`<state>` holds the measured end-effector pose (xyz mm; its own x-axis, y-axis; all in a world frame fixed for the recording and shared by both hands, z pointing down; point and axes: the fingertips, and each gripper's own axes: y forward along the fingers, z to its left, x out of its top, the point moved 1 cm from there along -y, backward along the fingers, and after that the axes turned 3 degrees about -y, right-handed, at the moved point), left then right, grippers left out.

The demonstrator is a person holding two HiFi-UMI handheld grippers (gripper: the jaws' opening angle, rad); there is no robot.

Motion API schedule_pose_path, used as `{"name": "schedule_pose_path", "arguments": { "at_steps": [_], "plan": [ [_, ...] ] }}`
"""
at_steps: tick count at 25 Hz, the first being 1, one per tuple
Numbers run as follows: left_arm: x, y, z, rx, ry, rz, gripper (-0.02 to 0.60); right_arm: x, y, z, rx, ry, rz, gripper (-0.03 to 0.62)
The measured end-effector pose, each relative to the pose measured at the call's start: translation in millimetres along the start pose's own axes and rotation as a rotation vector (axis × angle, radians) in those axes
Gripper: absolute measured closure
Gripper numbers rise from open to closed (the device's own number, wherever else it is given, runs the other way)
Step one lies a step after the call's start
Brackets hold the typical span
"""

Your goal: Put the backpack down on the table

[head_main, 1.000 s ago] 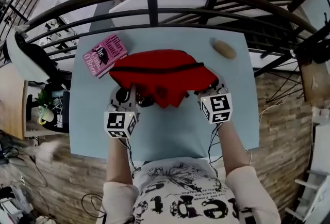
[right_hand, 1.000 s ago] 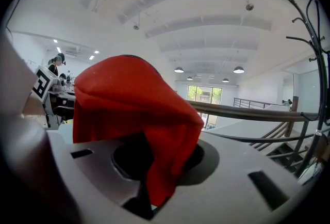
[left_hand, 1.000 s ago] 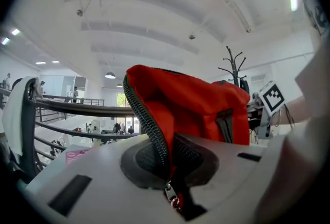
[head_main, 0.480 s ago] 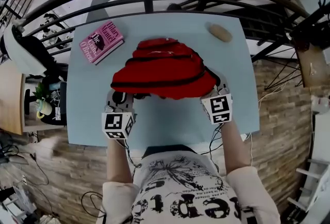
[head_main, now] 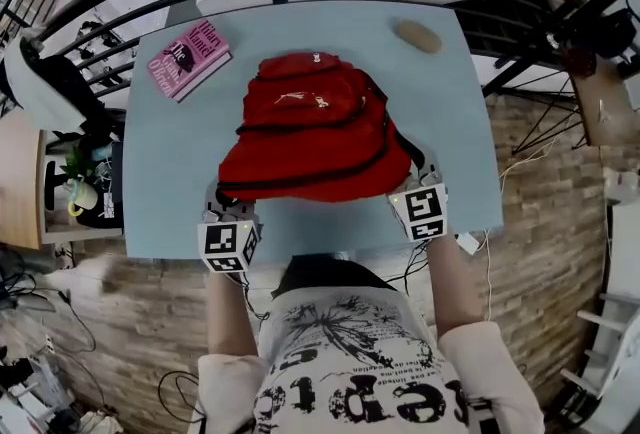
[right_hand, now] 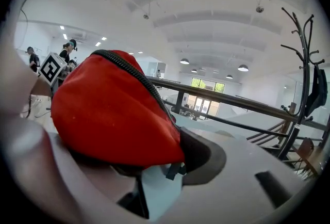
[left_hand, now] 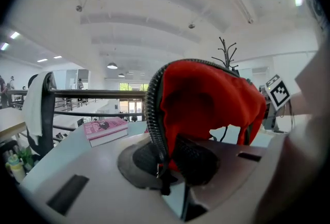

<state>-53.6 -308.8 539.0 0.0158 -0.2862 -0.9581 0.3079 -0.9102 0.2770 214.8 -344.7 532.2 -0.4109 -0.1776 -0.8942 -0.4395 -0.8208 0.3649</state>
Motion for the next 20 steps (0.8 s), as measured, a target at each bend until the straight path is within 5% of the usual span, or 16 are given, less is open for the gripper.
{"name": "schedule_pose_path", "arguments": {
  "at_steps": [7, 14, 20],
  "plan": [
    [-41.9, -38.3, -16.4, 0.030, -0.022, 0.021, 0.558, -31.6, -34.6, 29.9, 0.027, 0.003, 0.000, 0.444],
    [-107.1, -70.8, -30.4, -0.010, 0.008, 0.150, 0.501, -85.2, -54.4, 61.4, 0.062, -0.021, 0.079, 0.434],
    [-135.0, -98.8, -32.8, 0.005, -0.003, 0.151, 0.469, -109.3, -65.3, 80.9, 0.077, -0.090, 0.084, 0.372]
  ]
}}
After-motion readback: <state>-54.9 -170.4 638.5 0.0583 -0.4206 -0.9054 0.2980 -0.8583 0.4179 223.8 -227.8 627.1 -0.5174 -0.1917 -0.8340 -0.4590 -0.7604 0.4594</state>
